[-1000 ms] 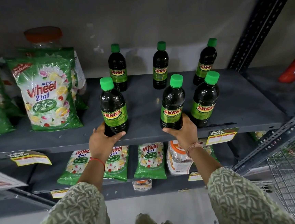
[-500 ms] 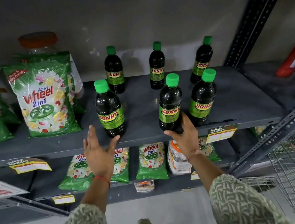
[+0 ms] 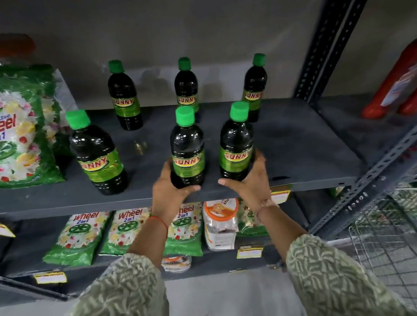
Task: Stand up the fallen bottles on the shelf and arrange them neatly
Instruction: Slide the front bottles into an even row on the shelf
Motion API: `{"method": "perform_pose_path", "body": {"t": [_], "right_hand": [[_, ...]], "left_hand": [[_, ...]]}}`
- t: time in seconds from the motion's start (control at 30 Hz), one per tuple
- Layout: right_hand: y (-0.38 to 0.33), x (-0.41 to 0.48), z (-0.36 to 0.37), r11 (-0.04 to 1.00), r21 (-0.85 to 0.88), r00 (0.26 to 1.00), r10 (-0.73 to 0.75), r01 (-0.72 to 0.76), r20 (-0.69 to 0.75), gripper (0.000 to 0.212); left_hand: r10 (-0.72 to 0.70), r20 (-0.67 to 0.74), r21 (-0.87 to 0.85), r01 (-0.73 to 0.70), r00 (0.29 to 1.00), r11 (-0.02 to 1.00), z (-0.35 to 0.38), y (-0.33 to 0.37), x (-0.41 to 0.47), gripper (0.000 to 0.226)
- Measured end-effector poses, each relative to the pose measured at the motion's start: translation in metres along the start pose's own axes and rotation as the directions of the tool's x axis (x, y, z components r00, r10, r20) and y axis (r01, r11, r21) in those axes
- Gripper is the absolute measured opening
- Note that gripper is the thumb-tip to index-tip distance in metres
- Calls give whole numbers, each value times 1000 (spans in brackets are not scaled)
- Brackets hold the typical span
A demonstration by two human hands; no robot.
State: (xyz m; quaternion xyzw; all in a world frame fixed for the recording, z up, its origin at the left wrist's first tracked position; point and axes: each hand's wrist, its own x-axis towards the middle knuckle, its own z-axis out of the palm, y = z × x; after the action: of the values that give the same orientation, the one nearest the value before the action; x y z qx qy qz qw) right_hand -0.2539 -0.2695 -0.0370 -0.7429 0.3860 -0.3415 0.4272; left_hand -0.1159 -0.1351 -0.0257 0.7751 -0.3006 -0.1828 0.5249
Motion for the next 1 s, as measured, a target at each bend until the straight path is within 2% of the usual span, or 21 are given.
{"method": "perform_pose_path", "body": {"t": [0.1,0.23,0.7,1.0], "right_hand": [[-2,4,0,999,-30,999,34,-33,38,87],[1,5,-7,1000,-31,999,7,-6,35,81],[29,19,-73,998,-24,993,61,-64,-100,72],[33,21,-87,996,-15,995,83,-84,-62,69]], "left_hand": [[-20,-41,-21,20,999,1000,7,-2,1,78],[-16,-58,-4,15,998,1000,13,-4,4,70],[1,-35,97,3,999,995,32,-1,8,73],[-1,-19,153,4,1000,988,33,3,5,74]]}}
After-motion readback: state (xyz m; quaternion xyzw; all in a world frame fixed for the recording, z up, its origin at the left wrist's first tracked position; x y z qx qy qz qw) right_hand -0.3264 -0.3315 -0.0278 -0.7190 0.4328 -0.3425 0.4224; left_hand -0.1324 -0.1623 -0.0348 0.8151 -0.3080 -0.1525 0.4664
